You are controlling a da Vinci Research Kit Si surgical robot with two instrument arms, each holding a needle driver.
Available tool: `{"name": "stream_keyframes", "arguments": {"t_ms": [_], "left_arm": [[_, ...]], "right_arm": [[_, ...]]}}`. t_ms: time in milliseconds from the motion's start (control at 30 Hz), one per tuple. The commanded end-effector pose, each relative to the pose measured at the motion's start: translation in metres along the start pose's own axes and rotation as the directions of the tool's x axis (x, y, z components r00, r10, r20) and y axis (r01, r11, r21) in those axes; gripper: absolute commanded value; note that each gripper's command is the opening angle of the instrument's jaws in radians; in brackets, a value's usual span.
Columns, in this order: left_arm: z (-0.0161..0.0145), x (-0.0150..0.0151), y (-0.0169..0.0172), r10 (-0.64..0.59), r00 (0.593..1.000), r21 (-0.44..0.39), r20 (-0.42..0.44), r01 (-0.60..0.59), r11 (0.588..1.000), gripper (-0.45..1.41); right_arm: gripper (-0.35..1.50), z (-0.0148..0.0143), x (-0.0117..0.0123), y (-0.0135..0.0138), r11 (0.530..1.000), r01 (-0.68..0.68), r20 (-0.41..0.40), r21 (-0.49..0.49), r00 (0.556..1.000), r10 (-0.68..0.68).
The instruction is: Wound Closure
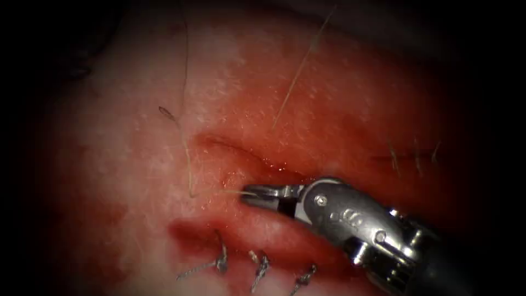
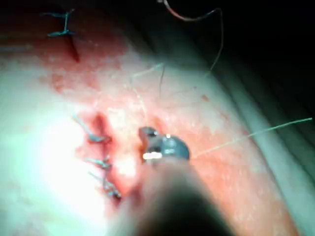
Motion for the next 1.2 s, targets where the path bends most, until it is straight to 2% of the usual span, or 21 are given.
{"name": "stream_keyframes", "arguments": {"t_ms": [33,267,567,600,633,667,700,733,767,900,967,1133,1200], "left_arm": [[0.0007,-0.0003,-0.0003,0.003,1.000,0.000,-0.001,-0.003,1.000,-0.35],[0.0007,-0.0003,-0.0003,0.003,1.000,-0.002,-0.003,-0.003,1.000,-0.35],[0.0006,-0.0003,-0.0003,0.003,1.000,-0.003,-0.004,-0.003,1.000,-0.35],[0.0006,-0.0003,-0.0003,0.003,1.000,-0.003,-0.004,-0.003,1.000,-0.35],[0.0006,-0.0003,-0.0003,0.003,1.000,-0.003,-0.004,-0.003,1.000,-0.35],[0.0006,-0.0003,-0.0003,0.003,1.000,-0.003,-0.004,-0.003,1.000,-0.35],[0.0006,-0.0003,-0.0003,0.003,1.000,-0.003,-0.004,-0.003,1.000,-0.35],[0.0006,-0.0003,-0.0003,0.003,1.000,-0.003,-0.004,-0.003,1.000,-0.35],[0.0006,-0.0003,-0.0003,0.003,1.000,-0.003,-0.004,-0.003,1.000,-0.35],[0.0006,-0.0003,-0.0003,0.003,1.000,-0.003,-0.004,-0.003,1.000,-0.35],[0.0006,-0.0003,-0.0003,0.004,1.000,-0.003,-0.004,-0.004,1.000,-0.35],[0.0006,-0.0005,-0.0003,0.005,1.000,-0.004,-0.004,-0.005,1.000,-0.35],[0.0006,-0.0005,-0.0003,0.005,1.000,-0.003,-0.004,-0.005,1.000,-0.35]], "right_arm": [[-0.35,0.0006,0.0015,-0.0012,1.000,0.003,-0.008,0.021,1.000,-0.003],[-0.35,0.0001,0.0040,-0.0049,0.995,-0.001,-0.018,0.100,1.000,0.003],[-0.35,0.0000,0.0060,-0.0073,0.982,0.002,-0.025,0.190,1.000,0.003],[0.05,0.0001,0.0060,-0.0073,0.982,0.002,-0.031,0.189,1.000,0.004],[0.59,0.0002,0.0060,-0.0072,0.986,0.002,-0.050,0.167,0.999,0.007],[0.94,0.0001,0.0060,-0.0070,0.989,-0.005,-0.057,0.145,0.998,0.014],[1.14,0.0000,0.0060,-0.0068,0.992,0.005,-0.061,0.126,0.998,0.003],[1.23,-0.0014,0.0059,-0.0057,0.992,0.030,-0.063,0.125,0.998,-0.022],[1.23,-0.0014,0.0059,-0.0057,0.992,0.030,-0.063,0.125,0.998,-0.022],[1.24,-0.0052,0.0051,-0.0028,0.996,0.033,-0.018,0.086,0.999,-0.032],[1.24,-0.0077,0.0040,-0.0003,0.999,0.027,-0.011,0.035,1.000,-0.026],[1.29,-0.0109,0.0020,0.0031,1.000,0.011,-0.001,-0.025,1.000,-0.011],[1.24,-0.0119,0.0012,0.0047,0.998,-0.019,0.000,-0.053,1.000,0.019]]}}
